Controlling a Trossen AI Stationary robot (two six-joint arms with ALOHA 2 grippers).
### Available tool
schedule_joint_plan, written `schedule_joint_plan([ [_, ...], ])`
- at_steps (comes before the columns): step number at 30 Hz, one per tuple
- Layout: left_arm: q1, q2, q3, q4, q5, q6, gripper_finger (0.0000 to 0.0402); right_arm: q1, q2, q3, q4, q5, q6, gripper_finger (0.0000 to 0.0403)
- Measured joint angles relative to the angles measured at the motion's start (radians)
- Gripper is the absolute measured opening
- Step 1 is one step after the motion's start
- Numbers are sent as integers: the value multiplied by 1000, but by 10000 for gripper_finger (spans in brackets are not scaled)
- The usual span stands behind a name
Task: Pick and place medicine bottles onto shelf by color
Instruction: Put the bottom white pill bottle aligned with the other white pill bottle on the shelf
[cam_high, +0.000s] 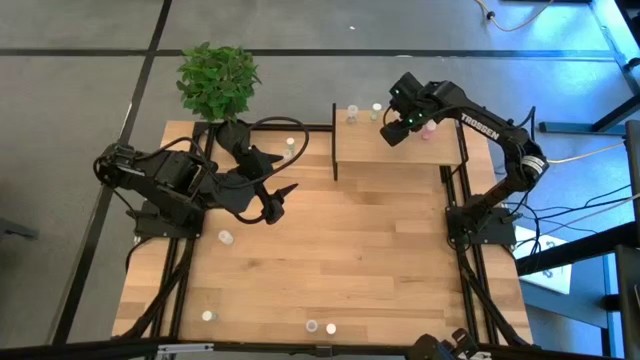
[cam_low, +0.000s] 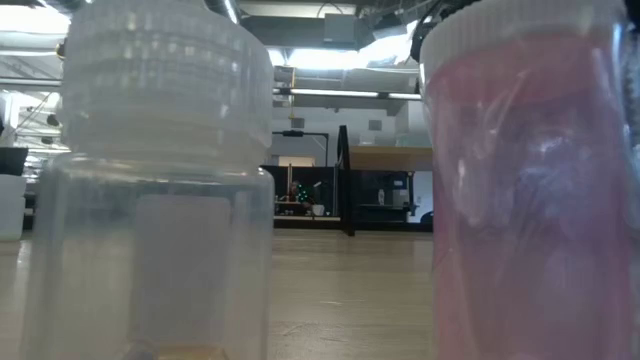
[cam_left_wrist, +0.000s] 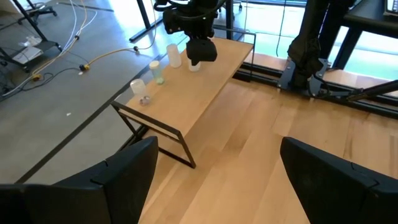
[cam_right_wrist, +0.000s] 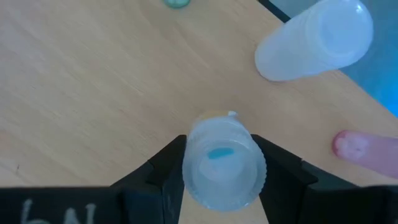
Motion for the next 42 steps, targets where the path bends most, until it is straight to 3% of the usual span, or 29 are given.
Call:
schedule_joint_plan([
  [31,0,0,0,0,0,0,334,0,0,0,3,1,-7,209],
  [42,0,0,0,-1,0,0,334,42,-4,0,-44,-11,-134,209],
])
